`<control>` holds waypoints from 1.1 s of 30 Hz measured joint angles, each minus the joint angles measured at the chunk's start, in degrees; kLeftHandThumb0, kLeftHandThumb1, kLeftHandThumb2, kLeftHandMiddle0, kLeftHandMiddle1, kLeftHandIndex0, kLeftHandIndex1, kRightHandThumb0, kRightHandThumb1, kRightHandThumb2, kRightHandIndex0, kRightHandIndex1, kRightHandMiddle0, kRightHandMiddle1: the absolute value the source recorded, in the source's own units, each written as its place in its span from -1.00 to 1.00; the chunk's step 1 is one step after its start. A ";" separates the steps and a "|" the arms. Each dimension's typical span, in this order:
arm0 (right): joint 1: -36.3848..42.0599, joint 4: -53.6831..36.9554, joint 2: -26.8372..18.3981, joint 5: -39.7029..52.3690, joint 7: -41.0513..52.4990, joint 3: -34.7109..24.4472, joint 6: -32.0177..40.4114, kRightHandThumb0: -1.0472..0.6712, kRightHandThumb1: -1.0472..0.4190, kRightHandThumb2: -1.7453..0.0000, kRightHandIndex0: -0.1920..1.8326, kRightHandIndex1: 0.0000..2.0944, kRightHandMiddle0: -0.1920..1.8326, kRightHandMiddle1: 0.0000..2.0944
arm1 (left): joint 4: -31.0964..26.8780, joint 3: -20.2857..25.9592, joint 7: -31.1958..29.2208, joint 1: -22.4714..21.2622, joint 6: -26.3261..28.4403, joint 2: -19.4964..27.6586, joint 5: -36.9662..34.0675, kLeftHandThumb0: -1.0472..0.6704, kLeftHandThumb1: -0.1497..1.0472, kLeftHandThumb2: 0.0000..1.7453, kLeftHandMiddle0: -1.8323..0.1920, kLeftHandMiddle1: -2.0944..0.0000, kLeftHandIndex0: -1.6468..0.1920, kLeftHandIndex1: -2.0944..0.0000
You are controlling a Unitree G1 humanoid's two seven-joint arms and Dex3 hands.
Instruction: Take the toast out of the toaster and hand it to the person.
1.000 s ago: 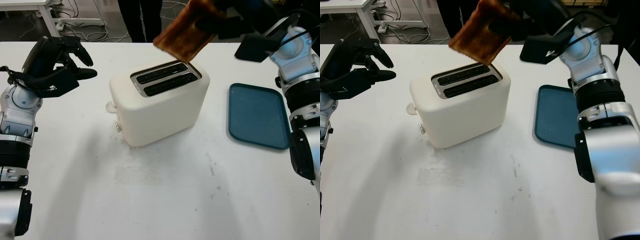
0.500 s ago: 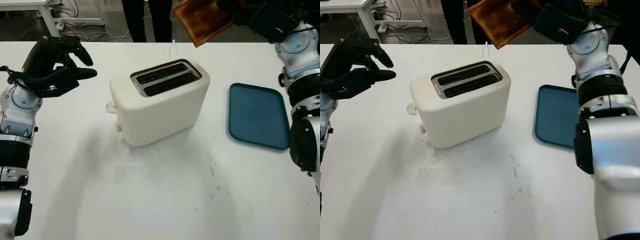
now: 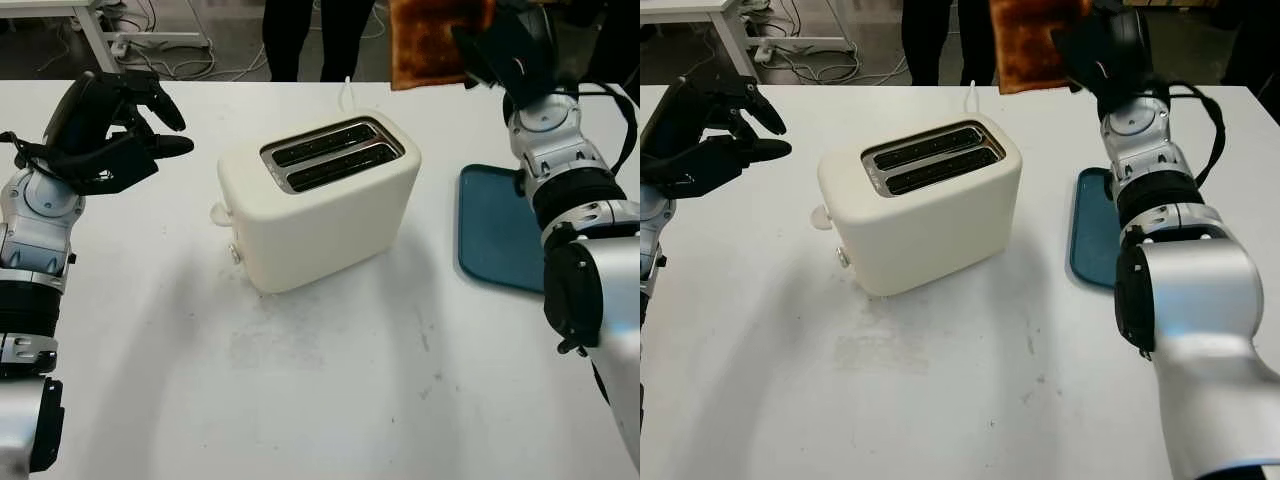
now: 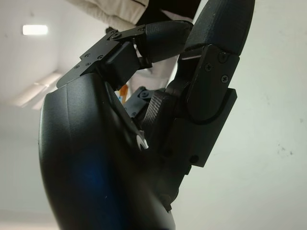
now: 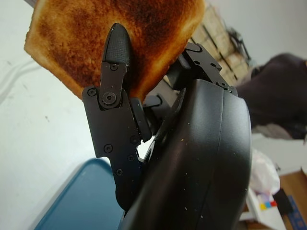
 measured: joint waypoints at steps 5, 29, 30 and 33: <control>0.33 0.70 1.94 1.82 -0.75 -2.00 3.41 -0.07 -0.83 0.52 -0.08 0.67 -0.36 0.67 | -0.01 0.00 -0.01 0.01 0.01 0.00 -0.03 -1.00 0.68 -1.00 -0.15 -0.11 -0.08 -0.16; 4.92 1.42 5.22 5.32 -1.11 -7.89 9.26 -0.03 -0.83 0.55 -0.15 0.67 -0.45 0.67 | -1.34 0.00 -0.51 0.68 2.01 -0.01 -0.08 -1.00 0.67 -0.99 -0.16 -0.08 -0.11 -0.13; 5.07 1.42 5.23 5.37 -1.11 -8.02 9.26 -0.04 -0.83 0.55 -0.14 0.67 -0.43 0.67 | -1.34 0.00 -0.51 0.75 1.96 -0.01 -0.08 -1.00 0.67 -0.99 -0.16 -0.08 -0.11 -0.13; 5.25 1.43 5.28 6.22 -1.07 -9.08 9.27 -0.01 -0.83 0.55 -0.15 0.67 -0.46 0.67 | -1.34 0.00 -0.51 0.91 1.95 -0.01 -0.14 -1.00 0.65 -1.00 -0.16 -0.07 -0.11 -0.12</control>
